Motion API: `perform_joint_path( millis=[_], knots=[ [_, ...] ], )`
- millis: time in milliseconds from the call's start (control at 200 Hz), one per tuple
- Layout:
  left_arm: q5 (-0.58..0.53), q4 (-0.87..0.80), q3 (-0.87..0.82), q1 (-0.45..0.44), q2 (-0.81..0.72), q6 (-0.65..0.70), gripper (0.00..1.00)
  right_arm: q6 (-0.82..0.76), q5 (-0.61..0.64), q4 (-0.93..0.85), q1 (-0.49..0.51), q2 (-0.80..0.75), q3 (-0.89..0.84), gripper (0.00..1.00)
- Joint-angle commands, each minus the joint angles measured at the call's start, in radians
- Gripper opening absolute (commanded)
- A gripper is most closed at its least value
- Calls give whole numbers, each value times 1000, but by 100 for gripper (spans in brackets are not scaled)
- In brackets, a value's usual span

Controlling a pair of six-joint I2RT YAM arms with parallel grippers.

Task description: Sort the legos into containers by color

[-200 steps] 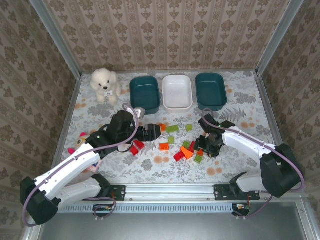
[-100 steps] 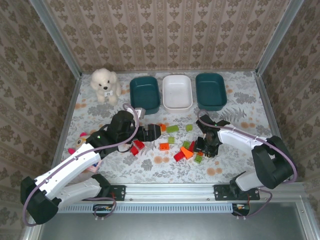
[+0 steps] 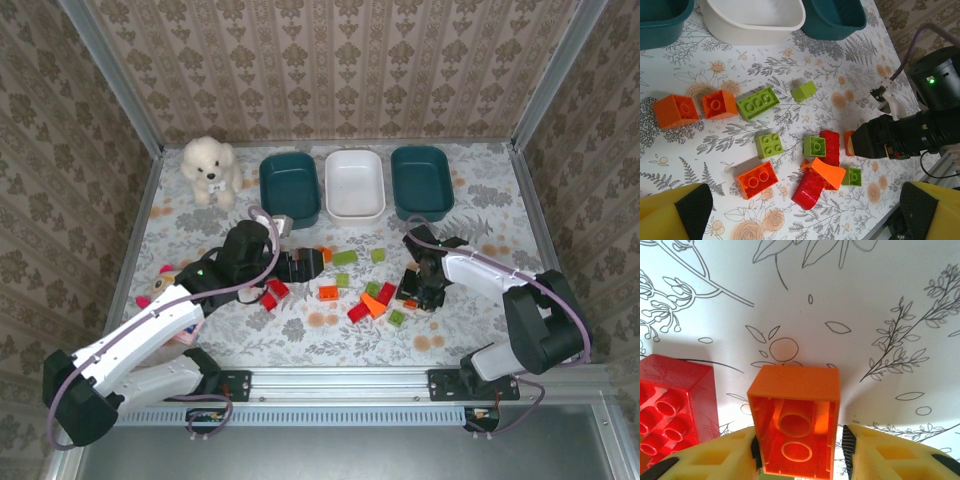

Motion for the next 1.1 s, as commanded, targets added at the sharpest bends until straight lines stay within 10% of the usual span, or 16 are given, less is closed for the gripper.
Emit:
perform_joint_path(
  millis=[0,345,1095],
  knots=[
    [26,32,37,-9,17,0,100,-8,31,-20,-6,24,7,41],
    [30,76,126,10,86,-18,100,-80,200,-178,-52,-71,386,30],
    [34,83,475,237,448,-95,99,-99,145,-312,-309,967,1469,32]
  ],
)
